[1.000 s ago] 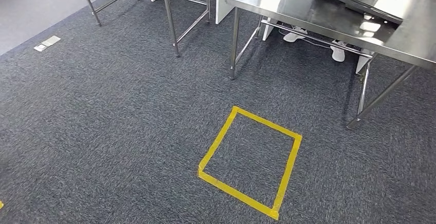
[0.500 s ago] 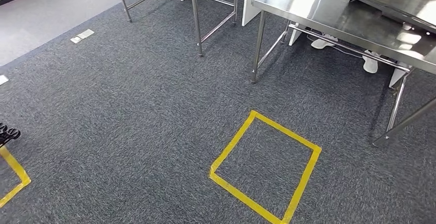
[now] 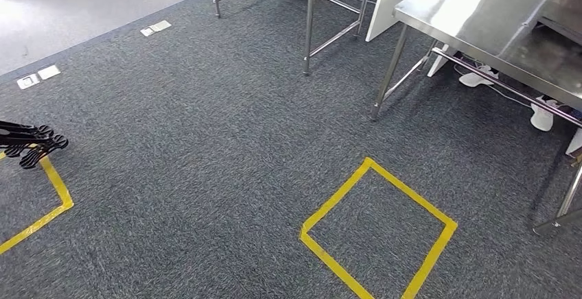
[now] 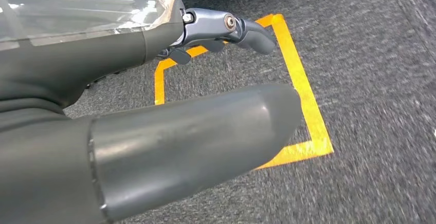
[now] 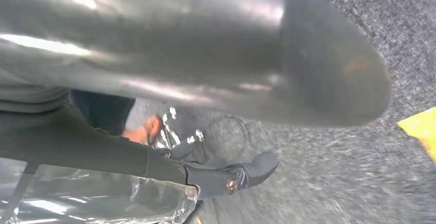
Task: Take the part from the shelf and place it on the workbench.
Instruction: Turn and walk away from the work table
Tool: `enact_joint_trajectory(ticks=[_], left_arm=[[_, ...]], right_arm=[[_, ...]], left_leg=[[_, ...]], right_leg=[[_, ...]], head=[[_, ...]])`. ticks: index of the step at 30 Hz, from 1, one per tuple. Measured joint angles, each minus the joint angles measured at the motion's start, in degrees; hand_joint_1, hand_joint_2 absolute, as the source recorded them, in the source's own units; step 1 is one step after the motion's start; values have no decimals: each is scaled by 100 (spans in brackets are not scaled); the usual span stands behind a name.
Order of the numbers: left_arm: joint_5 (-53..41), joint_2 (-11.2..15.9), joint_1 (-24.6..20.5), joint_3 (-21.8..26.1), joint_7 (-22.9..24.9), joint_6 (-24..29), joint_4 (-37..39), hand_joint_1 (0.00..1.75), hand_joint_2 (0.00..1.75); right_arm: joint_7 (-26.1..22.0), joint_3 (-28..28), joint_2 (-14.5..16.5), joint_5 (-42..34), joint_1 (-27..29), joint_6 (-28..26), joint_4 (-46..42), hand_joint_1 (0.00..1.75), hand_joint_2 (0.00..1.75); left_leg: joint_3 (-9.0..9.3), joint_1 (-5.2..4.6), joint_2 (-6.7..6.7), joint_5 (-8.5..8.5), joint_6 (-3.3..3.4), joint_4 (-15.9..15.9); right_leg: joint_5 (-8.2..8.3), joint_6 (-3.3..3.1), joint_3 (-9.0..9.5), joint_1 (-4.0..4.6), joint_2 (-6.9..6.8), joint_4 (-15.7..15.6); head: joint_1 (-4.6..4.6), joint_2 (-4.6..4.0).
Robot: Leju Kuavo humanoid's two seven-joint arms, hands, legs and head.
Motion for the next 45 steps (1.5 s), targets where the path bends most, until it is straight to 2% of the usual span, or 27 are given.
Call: enact_joint_trajectory(ticks=[1,2,3,4,6,8,11,13,15,17,18,19,20,22,24,26,28,30,32,33,34,35,37,39,41,43,45], left_arm=[[-10,4,-1,-1,-2,-2,0,0,0],[-15,5,1,0,-4,-3,0,0,0],[-17,4,5,0,-4,-5,0,0,0],[-19,4,9,0,-4,-6,0,0,0],[-22,3,11,-1,-4,-9,0,0,0],[-27,7,10,-1,-4,-10,0,0,0],[-28,24,31,-1,-1,-6,0,0,0],[-27,32,40,-1,4,-2,1,0,0],[-27,31,29,-2,7,-2,2,0,0],[-25,30,25,-2,7,-3,3,0,0],[-22,30,29,-1,7,-3,4,0,0],[-20,31,32,-1,7,-3,4,0,0],[-19,33,33,-1,7,-3,4,0,0],[-18,31,16,-1,7,-7,4,0,0],[-18,23,-4,-1,5,-13,4,0,0],[-18,22,-1,-1,4,-13,4,0,0],[-18,22,6,-1,5,-10,5,0,0],[-18,22,3,-1,7,-8,5,0,0],[-18,25,4,-1,7,-8,5,0,0],[-18,23,9,0,7,-8,5,0,0],[-18,20,13,0,8,-8,6,0,0],[-18,17,16,0,8,-7,7,0,0],[-18,15,15,1,9,-5,7,0,0],[-17,17,13,2,13,-1,7,0,0],[-15,20,22,2,20,3,7,0,0],[-14,23,31,2,27,3,7,0,0],[-13,20,20,2,30,3,8,0,0]], right_arm=[[3,-2,2,-1,11,0,1,0,0],[8,-3,-1,-1,20,0,1,0,0],[13,-4,-3,-2,26,0,1,0,0],[17,-5,-5,-2,28,0,1,0,0],[21,-7,-8,-2,28,0,1,0,0],[20,-10,-9,-1,22,-2,1,0,0],[20,-13,-4,7,-4,-7,1,0,0],[15,-13,0,13,-11,-7,1,0,0],[2,-13,-3,15,7,-7,1,0,0],[-14,-13,-5,15,22,-7,1,0,0],[-20,-13,-5,15,22,-7,1,0,0],[-24,-13,-4,16,19,-7,1,0,0],[-28,-13,-1,16,16,-7,1,0,0],[-32,-13,-1,27,17,-12,0,0,0],[-33,-13,-4,45,14,-30,-1,0,0],[-35,-13,1,62,-4,-56,-2,0,0],[-42,-13,8,74,-15,-75,-1,0,0],[-53,-14,19,76,1,-80,0,0,0],[-63,-15,24,76,25,-74,1,0,0],[-68,-15,22,77,33,-66,1,0,0],[-74,-15,21,81,38,-55,1,0,0],[-80,-15,20,90,39,-44,1,0,0],[-92,-15,21,110,39,-26,1,0,0],[-101,-14,22,129,37,-15,1,0,0],[-104,-14,24,145,26,-7,1,0,0],[-104,-14,24,151,19,1,1,0,0],[-104,-15,23,152,31,4,1,0,0]], left_leg=[[-7,-4,-73,2,6,1],[-9,-8,-150,1,7,3],[-5,-11,-228,0,6,6],[3,-13,-303,-1,4,8],[13,-24,-440,-12,-18,25],[5,-50,-546,-35,-68,50],[-19,-35,-625,-49,-159,59],[-130,-21,-432,-209,-216,291],[-459,-4,-171,-584,-271,962],[-806,38,-94,-824,-322,1620],[-857,60,-79,-787,-342,1694],[-786,82,-54,-649,-358,1536],[-609,102,7,-454,-369,1193],[-211,112,230,-164,-364,443],[-50,76,319,-105,-309,138],[-44,41,198,-90,-210,111],[-24,31,95,-37,-101,53],[-26,25,-10,1,-32,25],[-46,15,-146,9,-13,27],[-49,11,-219,10,-11,30],[-45,10,-294,10,-12,32],[-38,10,-367,9,-16,35],[-37,-3,-500,4,-47,54],[-54,-25,-604,0,-107,65],[-76,-17,-692,14,-176,50],[-148,-8,-517,-78,-230,177],[-403,1,-201,-403,-272,715]], right_leg=[[-131,-3,-212,-1,48,389],[-171,23,-361,-1,67,622],[-107,71,-407,-1,77,631],[44,128,-345,-3,91,412],[447,215,-44,-27,227,-403],[690,169,141,-43,355,-918],[755,8,203,-43,282,-995],[784,-85,234,-76,186,-1025],[785,-149,239,-68,69,-1036],[775,-172,237,-48,-60,-1033],[770,-174,238,-46,-120,-1032],[763,-171,244,-48,-171,-1031],[751,-159,257,-51,-219,-1029],[709,-100,280,-24,-307,-1019],[666,-24,294,15,-396,-1022],[641,52,338,23,-482,-1030],[513,82,301,3,-342,-842],[188,30,6,-19,-69,-203],[-83,5,-365,-16,45,526],[-90,34,-445,-14,64,656],[3,81,-408,-14,80,545],[169,135,-269,-21,117,222],[512,196,73,-51,350,-584],[658,141,215,-56,501,-960],[689,38,248,-48,399,-991],[720,-54,293,-73,278,-1024],[724,-130,309,-72,140,-1043]], head=[[3,0],[3,0],[4,0],[4,0],[4,0],[0,0],[-5,0],[-17,0],[-35,0],[-41,0],[-42,0],[-42,0],[-42,0],[-40,0],[-23,0],[-11,0],[-8,0],[2,0],[6,0],[6,0],[6,0],[6,0],[5,0],[1,0],[-2,0],[-11,0],[-26,0]])
